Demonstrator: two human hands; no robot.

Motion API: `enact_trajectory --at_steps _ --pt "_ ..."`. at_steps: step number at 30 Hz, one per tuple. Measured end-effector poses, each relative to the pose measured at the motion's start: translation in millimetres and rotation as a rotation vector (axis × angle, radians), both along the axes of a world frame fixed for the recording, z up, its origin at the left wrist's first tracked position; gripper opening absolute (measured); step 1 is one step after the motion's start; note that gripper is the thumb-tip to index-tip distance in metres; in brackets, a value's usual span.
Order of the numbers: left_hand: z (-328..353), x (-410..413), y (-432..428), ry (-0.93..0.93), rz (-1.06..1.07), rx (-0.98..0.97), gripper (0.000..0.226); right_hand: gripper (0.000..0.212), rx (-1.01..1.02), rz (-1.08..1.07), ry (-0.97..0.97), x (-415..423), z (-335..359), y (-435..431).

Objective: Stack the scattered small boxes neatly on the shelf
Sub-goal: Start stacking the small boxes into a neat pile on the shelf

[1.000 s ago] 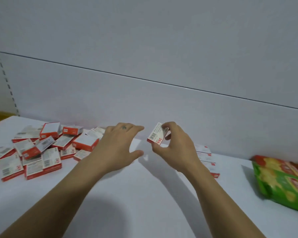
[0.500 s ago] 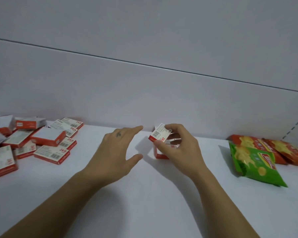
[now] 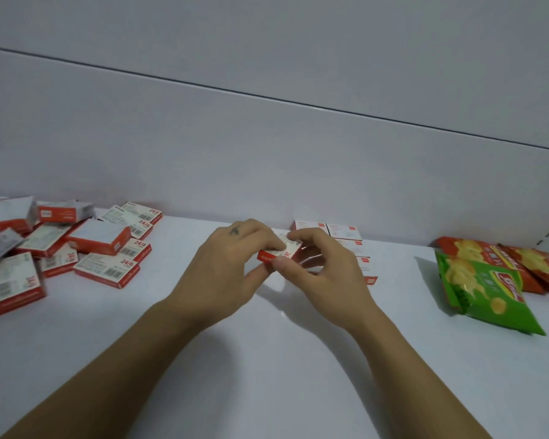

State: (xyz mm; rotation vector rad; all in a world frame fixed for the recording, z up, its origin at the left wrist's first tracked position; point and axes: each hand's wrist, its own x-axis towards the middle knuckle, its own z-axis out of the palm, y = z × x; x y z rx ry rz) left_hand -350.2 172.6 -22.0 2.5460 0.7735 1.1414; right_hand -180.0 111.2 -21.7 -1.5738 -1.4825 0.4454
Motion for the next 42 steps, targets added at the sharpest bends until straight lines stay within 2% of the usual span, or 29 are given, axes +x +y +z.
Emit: enact_trajectory --at_steps 3,7,9,13,18,22,27,31,34,35,37,40,42 --pt "0.9 -1.3 0.3 -0.083 0.024 -0.182 0.015 0.042 -0.023 0.006 0.096 0.8 2.0 0.7" --pt "3.3 -1.8 3.9 -0.384 -0.027 -0.631 0.036 0.008 -0.047 0.060 0.300 5.8 6.2 2.0" --pt "3.4 -0.9 5.3 -0.481 -0.096 -0.795 0.038 0.009 -0.046 0.094 0.385 4.2 8.3 1.3" --pt "3.2 2.5 6.2 -0.541 -0.132 -0.904 0.036 0.023 -0.023 0.148 0.618 -0.6 11.4 0.3" --pt "0.9 2.6 7.9 -0.548 -0.150 -0.917 0.037 0.019 -0.056 0.185 0.664 0.5 14.7 -1.0" --pt "1.6 4.1 6.7 -0.464 -0.216 -0.935 0.027 0.030 -0.189 0.254 0.547 0.2 13.7 -2.1" --pt "-2.2 3.4 7.6 -0.355 -0.114 -0.871 0.037 0.046 -0.186 0.244 0.477 -4.7 8.2 -1.8" --pt "-7.5 6.9 4.8 -0.317 -0.148 -0.908 0.057 0.034 -0.102 0.159 0.509 -9.4 10.2 -0.6" --pt "-11.5 8.9 1.9 -0.129 -0.087 -0.706 0.070 0.033 -0.051 0.036 0.672 -8.0 10.7 0.1" --pt "-12.0 10.0 -0.2 -0.103 -0.060 -0.622 0.066 0.031 -0.033 0.015 0.731 -7.5 11.5 0.2" --pt "-11.0 12.2 -4.3 -0.163 -0.045 -0.543 0.052 0.021 -0.003 -0.029 0.797 -6.2 13.7 0.2" --pt "-9.2 11.8 -4.1 -0.236 -0.027 -0.473 0.042 0.006 -0.015 -0.066 0.800 -1.2 17.6 -0.5" --pt "-8.3 9.2 0.1 -0.260 -0.006 -0.468 0.042 0.006 -0.018 -0.052 0.776 1.0 19.1 -1.5"
